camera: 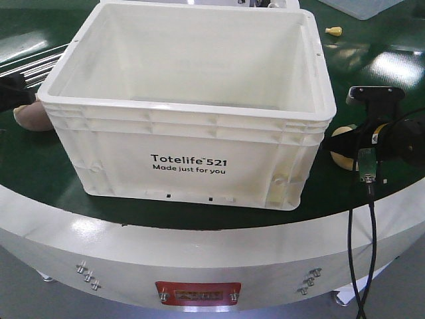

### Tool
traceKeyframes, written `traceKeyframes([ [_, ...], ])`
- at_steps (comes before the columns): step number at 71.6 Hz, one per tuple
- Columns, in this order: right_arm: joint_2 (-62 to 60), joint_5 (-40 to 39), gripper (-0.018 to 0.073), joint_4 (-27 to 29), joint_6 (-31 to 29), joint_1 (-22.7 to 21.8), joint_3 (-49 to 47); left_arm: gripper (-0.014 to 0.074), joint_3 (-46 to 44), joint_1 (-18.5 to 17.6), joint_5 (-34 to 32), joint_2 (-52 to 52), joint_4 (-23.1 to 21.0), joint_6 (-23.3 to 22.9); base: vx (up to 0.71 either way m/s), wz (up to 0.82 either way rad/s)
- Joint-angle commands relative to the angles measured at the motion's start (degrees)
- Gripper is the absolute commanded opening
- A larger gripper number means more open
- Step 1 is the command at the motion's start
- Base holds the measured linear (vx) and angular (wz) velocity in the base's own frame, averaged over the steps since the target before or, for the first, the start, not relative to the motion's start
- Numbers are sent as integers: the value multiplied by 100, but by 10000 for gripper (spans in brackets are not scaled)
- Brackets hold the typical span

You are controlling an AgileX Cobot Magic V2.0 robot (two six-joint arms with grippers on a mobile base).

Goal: Place moving items into box and shelve
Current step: 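Lower left gripper onto pink bun and right gripper onto peach plush, then close both grippers on the plush toys and lift them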

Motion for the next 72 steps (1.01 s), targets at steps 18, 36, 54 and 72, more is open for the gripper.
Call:
traceKeyframes([
  [18,-139,-184,-15,18,24,6,-108,556,-425,188,-676,445,-40,-51,0,0],
  [36,-139,-194,-15,-3,24,6,-108,556,-1172,188,-464,1108,-40,-51,0,0],
  [54,-139,-232,-15,-3,24,6,-108,556,-1407,188,-376,1812,-40,-51,0,0],
  [72,-139,-247,-15,-33,24,6,-108,556,-1402,188,-704,2455,-34,-51,0,0],
])
